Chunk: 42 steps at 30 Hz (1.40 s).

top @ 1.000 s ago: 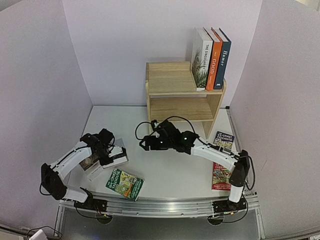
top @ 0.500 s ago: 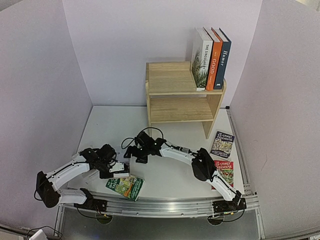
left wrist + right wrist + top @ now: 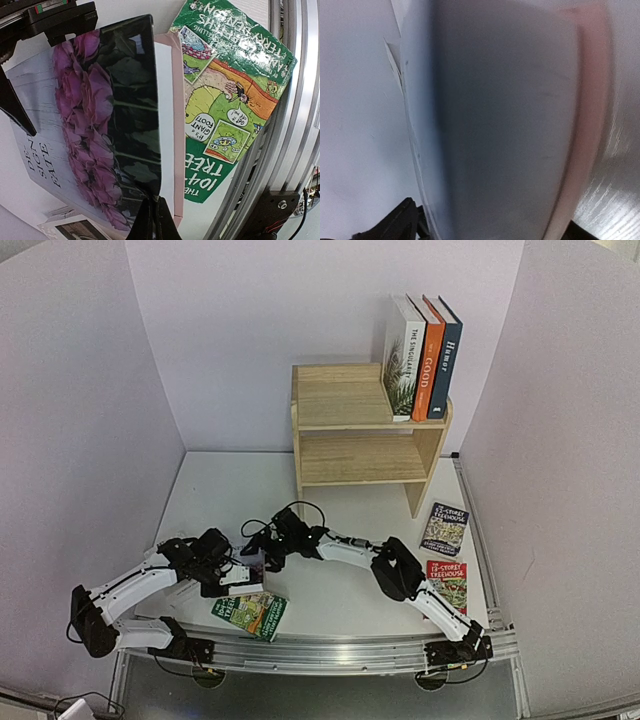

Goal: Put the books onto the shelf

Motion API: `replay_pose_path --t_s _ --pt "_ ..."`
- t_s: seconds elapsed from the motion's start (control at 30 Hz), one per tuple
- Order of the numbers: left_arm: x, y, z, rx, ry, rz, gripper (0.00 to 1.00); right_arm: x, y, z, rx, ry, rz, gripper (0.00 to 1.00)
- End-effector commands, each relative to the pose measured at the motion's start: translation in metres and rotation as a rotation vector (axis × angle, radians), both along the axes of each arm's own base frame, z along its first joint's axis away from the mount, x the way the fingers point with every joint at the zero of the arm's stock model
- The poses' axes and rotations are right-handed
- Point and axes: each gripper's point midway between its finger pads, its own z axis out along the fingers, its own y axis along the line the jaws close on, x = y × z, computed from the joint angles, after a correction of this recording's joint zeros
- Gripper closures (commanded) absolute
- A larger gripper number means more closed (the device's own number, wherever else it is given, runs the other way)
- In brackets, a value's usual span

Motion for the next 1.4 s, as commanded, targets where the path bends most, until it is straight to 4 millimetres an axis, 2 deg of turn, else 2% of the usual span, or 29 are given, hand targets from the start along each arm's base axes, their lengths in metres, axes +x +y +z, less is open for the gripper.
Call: replay_pose_path --t_s 0.0,0.03,0.1,0.17,0.23,0.3,0.37,0.43,0.53,0.7,0.87,1.07,1.23,1.37 --pt "-0.007 -0.011 0.003 -0.048 0.032 -0.04 0.96 0.007 0.012 0.02 0.177 0.007 0.0 0.36" --pt "-0.008 -0.011 0.004 -0.05 0.035 -0.034 0.88 0.008 0.01 0.021 0.19 0.008 -0.01 0.44" --pt "-0.011 -0.01 0.007 -0.058 0.048 -0.026 0.67 0.008 0.005 0.025 0.202 -0.005 -0.019 0.56" --pt "-0.016 -0.011 0.01 -0.076 0.069 -0.011 0.47 0.008 -0.001 0.024 0.194 -0.018 -0.016 0.63" --pt "-0.016 -0.013 0.017 -0.101 0.076 0.032 0.3 0.006 -0.003 0.033 0.205 -0.048 0.003 0.66" --pt "-0.005 -0.018 0.033 -0.145 0.056 0.11 0.12 0.003 -0.007 0.044 0.223 -0.091 0.035 0.68" --pt "0.012 -0.019 0.057 -0.221 0.047 0.219 0.01 -0.004 -0.01 0.06 0.245 -0.148 0.074 0.7" --pt "0.03 -0.012 0.085 -0.316 0.073 0.353 0.0 -0.01 -0.019 0.08 0.266 -0.221 0.106 0.71" --pt "0.041 -0.011 0.121 -0.413 0.128 0.463 0.0 -0.025 -0.036 0.101 0.278 -0.371 0.168 0.73" --pt "0.039 -0.027 0.16 -0.513 0.214 0.503 0.0 -0.059 -0.069 0.161 0.282 -0.727 0.308 0.74" --pt "0.034 -0.042 0.199 -0.587 0.288 0.458 0.0 -0.081 -0.101 0.195 0.231 -0.919 0.439 0.74" --pt "0.034 -0.052 0.205 -0.598 0.36 0.439 0.0 -0.089 -0.112 0.227 0.241 -1.13 0.497 0.71" --pt "0.02 -0.068 0.219 -0.677 0.498 0.379 0.01 -0.091 -0.112 0.251 0.288 -1.231 0.519 0.7" --pt "0.018 -0.074 0.223 -0.708 0.553 0.383 0.12 -0.09 -0.114 0.263 0.288 -1.32 0.532 0.69"
